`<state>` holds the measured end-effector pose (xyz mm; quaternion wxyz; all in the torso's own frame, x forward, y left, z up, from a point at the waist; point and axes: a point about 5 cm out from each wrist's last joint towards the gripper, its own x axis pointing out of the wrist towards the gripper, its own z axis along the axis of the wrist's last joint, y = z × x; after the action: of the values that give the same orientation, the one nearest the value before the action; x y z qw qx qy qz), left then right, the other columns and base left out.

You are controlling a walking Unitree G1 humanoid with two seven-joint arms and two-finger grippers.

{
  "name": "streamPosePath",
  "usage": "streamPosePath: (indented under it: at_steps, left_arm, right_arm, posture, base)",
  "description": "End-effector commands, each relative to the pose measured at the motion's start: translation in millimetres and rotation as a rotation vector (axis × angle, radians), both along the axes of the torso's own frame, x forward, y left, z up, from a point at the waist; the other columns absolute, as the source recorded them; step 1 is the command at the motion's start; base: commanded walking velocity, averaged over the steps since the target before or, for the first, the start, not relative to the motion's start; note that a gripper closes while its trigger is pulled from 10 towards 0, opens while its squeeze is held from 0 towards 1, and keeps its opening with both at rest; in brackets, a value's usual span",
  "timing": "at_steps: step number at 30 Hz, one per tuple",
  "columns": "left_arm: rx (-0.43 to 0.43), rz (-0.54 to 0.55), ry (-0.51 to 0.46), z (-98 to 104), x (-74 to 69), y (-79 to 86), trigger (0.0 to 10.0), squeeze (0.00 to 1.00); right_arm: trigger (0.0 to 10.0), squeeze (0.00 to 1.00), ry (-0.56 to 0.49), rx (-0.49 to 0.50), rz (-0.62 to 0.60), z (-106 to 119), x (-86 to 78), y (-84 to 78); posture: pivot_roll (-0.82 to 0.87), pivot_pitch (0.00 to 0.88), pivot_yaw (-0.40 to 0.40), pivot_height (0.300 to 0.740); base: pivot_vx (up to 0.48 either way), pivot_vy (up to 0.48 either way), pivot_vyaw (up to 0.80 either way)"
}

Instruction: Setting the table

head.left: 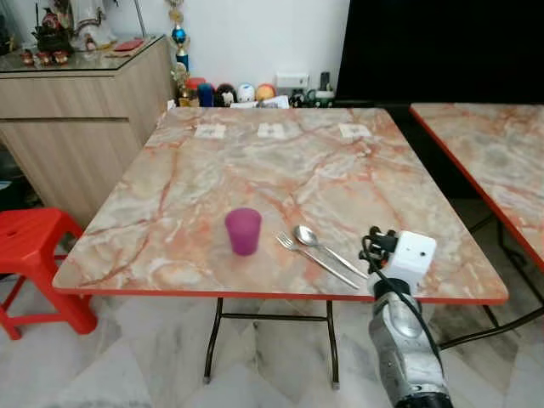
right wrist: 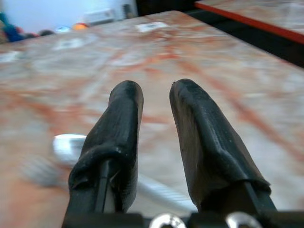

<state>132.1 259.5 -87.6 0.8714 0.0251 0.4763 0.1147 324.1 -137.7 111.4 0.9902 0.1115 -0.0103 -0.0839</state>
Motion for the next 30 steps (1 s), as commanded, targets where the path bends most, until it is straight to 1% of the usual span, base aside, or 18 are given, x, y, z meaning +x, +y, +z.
streamPosePath:
  at_steps: [1,6,10,14,16,21,24,27,30]
  left_arm:
    - [-0.015,0.002,0.012,-2.4,-2.6,-4.5,10.0,0.0]
    - [-0.022,0.01,0.01,-3.7,-7.4,-4.7,10.0,0.0]
    - [-0.022,0.011,0.019,-3.3,-12.0,1.1,10.0,0.0]
    - [-0.023,0.01,0.02,-3.1,-12.6,2.3,10.0,0.0]
    - [-0.026,0.007,0.021,-4.2,-13.1,-0.9,10.0,0.0]
    - [-0.034,0.002,0.028,-7.8,-17.7,-9.2,10.0,0.0]
    - [-0.042,-0.003,0.031,-10.2,-19.0,-16.6,10.0,0.0]
    - [-0.042,-0.003,0.031,-10.3,-19.0,-16.8,10.0,0.0]
    - [-0.04,-0.002,0.034,-9.6,-19.3,-13.8,10.0,0.0]
  right_arm:
    - [10.0,0.0,-0.009,-0.007,0.011,2.4,1.3,1.1]
    - [10.0,0.0,-0.003,-0.004,0.006,1.1,1.4,-0.7]
    - [10.0,0.0,-0.001,0.0,0.011,0.6,1.4,-1.0]
    - [10.0,0.0,-0.007,0.037,0.021,0.4,1.2,0.0]
    - [10.0,0.0,-0.016,0.034,0.035,1.8,0.9,0.8]
    - [10.0,0.0,-0.023,0.039,0.042,2.7,0.8,2.0]
    - [10.0,0.0,-0.025,0.054,0.041,2.5,0.4,2.0]
    - [10.0,0.0,-0.024,0.055,0.045,2.2,0.2,2.3]
    - [10.0,0.0,-0.023,0.056,0.05,2.0,0.2,2.4]
  posture:
    - [0.08,0.0,-0.027,0.74]
    - [0.08,0.0,-0.026,0.74]
    - [0.08,0.0,-0.025,0.74]
    - [0.08,0.0,-0.026,0.74]
    - [0.08,0.0,-0.025,0.74]
    - [0.08,0.0,-0.024,0.74]
    - [0.08,0.0,-0.025,0.74]
    - [0.08,0.0,-0.026,0.74]
    - [0.08,0.0,-0.026,0.74]
  base:
    - [0.0,0.0,0.0]
    - [0.0,0.0,0.0]
    - [0.0,0.0,0.0]
    - [0.0,0.0,0.0]
    - [0.253,0.0,0.27]
    - [0.29,0.0,0.8]
    - [0.292,0.0,0.0]
    - [0.284,0.0,0.0]
    - [0.0,0.0,0.0]
